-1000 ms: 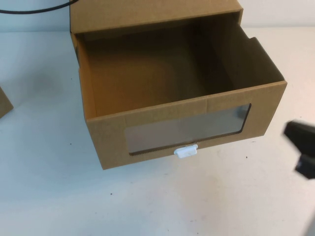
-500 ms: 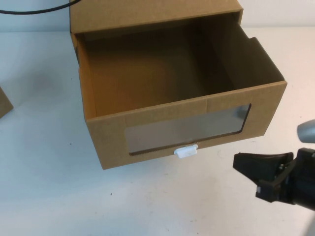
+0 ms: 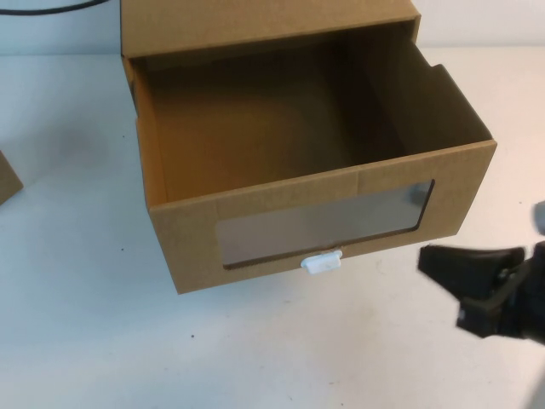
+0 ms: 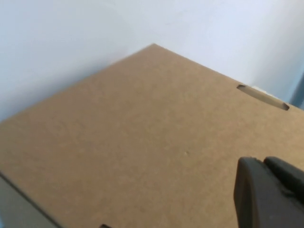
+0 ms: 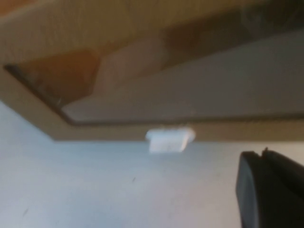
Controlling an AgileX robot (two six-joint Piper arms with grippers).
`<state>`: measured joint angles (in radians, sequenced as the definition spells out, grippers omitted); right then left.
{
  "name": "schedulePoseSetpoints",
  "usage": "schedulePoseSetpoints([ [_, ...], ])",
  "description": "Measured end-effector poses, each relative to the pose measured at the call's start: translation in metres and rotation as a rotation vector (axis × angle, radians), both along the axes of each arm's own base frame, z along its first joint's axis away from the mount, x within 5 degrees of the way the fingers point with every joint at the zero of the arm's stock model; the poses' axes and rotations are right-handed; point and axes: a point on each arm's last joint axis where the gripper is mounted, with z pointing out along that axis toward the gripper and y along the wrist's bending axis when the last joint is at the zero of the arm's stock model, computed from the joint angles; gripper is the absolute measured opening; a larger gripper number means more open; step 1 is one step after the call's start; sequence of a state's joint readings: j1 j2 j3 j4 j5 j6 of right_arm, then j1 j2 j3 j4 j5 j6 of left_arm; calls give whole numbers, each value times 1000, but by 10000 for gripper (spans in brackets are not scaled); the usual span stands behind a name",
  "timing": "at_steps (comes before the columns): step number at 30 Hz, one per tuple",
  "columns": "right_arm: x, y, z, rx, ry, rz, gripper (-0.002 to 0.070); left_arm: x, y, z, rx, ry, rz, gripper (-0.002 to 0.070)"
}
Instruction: Open the shoe box
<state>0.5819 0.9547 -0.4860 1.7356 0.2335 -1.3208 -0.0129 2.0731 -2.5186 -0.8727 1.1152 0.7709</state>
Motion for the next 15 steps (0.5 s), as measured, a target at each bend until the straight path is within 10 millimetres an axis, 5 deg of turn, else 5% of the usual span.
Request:
schedulePoseSetpoints([
  [8,-20,-44,38,-14,-251,-261,-18,-46,15,43,128,-58,102,-6],
  [15,-33,-74,54,-44,-366,-447,-18,-88,20,58,172,-22,149,-6],
])
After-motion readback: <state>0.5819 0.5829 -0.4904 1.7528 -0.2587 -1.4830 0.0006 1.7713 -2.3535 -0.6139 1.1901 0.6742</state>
